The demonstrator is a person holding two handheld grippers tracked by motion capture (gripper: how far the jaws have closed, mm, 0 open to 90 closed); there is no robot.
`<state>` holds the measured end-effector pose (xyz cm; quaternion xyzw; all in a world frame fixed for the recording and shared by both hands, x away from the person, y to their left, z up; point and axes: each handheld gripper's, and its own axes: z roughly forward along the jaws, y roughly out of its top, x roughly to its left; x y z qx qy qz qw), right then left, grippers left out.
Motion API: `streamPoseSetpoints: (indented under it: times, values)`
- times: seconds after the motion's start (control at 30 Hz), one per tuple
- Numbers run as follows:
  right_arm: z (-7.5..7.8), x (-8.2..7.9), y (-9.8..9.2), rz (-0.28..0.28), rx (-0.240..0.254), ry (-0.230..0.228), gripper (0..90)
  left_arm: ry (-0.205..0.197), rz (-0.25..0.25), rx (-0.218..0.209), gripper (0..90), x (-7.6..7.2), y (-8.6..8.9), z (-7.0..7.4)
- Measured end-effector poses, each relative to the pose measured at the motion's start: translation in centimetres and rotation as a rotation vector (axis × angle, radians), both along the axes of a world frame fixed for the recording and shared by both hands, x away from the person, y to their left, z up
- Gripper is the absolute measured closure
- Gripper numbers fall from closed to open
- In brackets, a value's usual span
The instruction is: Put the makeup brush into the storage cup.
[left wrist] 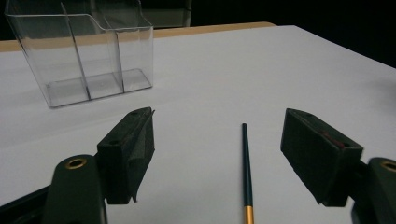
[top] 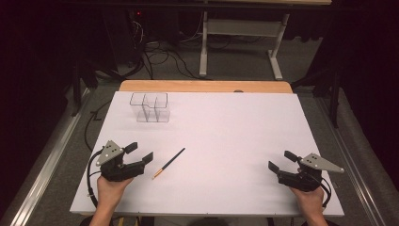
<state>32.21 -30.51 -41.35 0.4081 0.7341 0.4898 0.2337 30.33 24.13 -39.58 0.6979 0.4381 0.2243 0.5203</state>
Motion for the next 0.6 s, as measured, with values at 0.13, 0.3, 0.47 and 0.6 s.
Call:
streamPoseSetpoints:
  times: [0.13, 0.3, 0.47, 0.6]
  values:
    - [-0.01, 0.0, 0.02, 0.0, 0.001, 0.002, 22.4, 0.005, 0.002, -0.001, 26.2, 0.05, -0.02, -0.02]
    - [-0.05, 0.02, 0.07, 0.004, -0.002, 0.008, 22.5, 0.009, 0.001, 0.003, 26.2, 0.08, -0.06, -0.02]
    - [-0.04, -0.06, 0.24, 0.008, -0.007, 0.011, 22.6, 0.005, 0.001, -0.002, 26.1, 0.0, 0.01, 0.05]
    - [-0.08, 0.0, 0.23, 0.014, -0.01, 0.01, 22.6, 0.007, -0.001, 0.004, 26.2, 0.07, -0.1, 0.04]
